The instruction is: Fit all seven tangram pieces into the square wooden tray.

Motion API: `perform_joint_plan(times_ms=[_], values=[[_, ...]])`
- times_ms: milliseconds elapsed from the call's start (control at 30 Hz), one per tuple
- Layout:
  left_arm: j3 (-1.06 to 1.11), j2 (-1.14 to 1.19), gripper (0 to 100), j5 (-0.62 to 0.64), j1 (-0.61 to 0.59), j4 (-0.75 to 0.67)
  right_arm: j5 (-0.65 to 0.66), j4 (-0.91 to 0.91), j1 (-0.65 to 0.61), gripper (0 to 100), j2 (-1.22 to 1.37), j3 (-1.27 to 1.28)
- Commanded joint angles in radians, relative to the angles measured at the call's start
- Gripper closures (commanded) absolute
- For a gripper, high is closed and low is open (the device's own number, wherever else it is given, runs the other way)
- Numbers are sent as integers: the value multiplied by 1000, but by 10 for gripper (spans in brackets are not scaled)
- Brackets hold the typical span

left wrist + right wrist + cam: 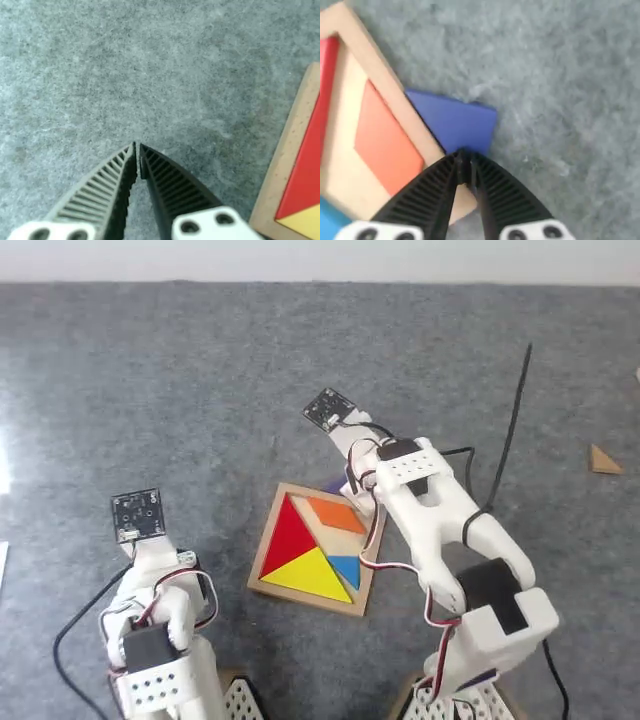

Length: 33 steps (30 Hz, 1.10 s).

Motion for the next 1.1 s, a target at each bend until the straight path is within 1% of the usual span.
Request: perform_joint_plan(times_ms=[0,167,367,467,667,800,1067], values=[[-7,-18,987,-5,0,8,-40,-36,-30,991,-10,-46],[-7,-18,987,-5,0,8,-44,27,-44,991,-1,-44],[-7,-18,987,-5,0,8,-44,59,35,991,-1,-41],[-7,-18,987,-5,0,8,-40,107,42,991,-1,-40],[-7,-18,987,-5,0,8,-35,193,10,991,-2,-40],[-7,-18,987,-5,0,8,20,275,-18,991,-12,-40],[-7,-18,987,-5,0,8,15,398,-87,991,-13,-40]])
